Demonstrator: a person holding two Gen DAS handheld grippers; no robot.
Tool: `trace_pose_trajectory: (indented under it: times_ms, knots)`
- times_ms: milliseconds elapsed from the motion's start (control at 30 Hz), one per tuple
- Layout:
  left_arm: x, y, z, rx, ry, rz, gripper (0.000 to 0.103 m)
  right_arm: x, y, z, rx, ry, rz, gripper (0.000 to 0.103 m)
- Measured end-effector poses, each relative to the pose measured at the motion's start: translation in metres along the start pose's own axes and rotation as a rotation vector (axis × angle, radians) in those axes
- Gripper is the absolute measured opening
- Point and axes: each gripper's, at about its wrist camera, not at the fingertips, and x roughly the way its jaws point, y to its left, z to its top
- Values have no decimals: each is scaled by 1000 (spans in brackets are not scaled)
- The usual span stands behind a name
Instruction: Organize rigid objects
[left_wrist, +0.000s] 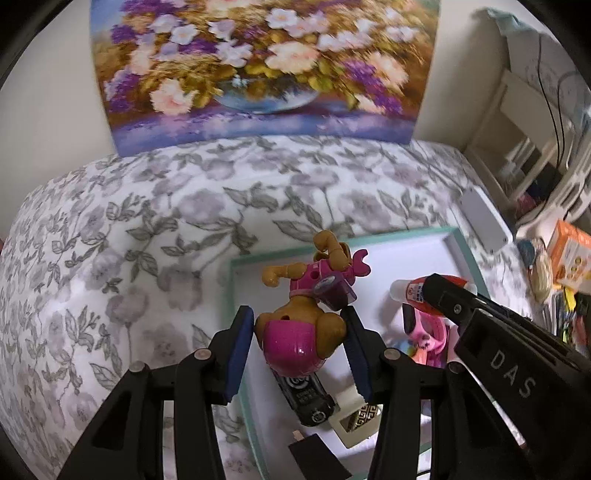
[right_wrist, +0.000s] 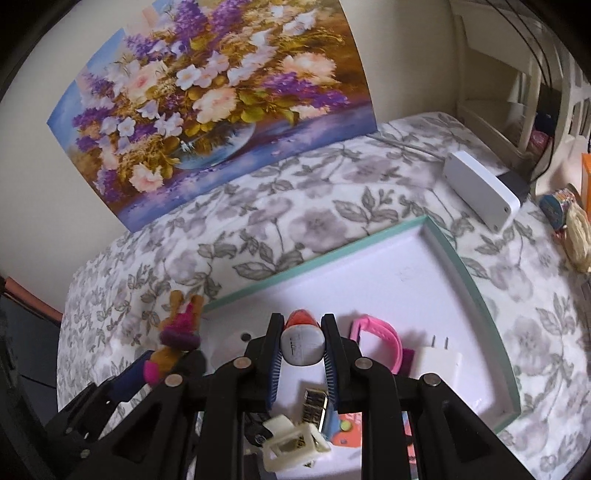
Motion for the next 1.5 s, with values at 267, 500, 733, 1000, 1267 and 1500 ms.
trace_pose_trajectory:
  times_ms: [267,500,733,1000,1267,1500]
  knots:
    - [10,-8,-7,28,39,7,50,3,-9,-12,2,30,-20,23]
    - [11,-9,-9,35,55,6,50,4,-18,-20,3,52,-31,22]
    - [4,-9,-14,42,50,20,69,-1,-18,-24,-1,46,-35,24]
    - [-5,2,-22,12,55,47,70,-14,-14,-29,-24,17,-43,24]
    - [-11,36,-37,-101,64,126,74,-24,-14,-43,-34,6,-62,25]
    - [-16,58,-50,-180,57,171,85,-24,-4,-63,-100,25,-82,28]
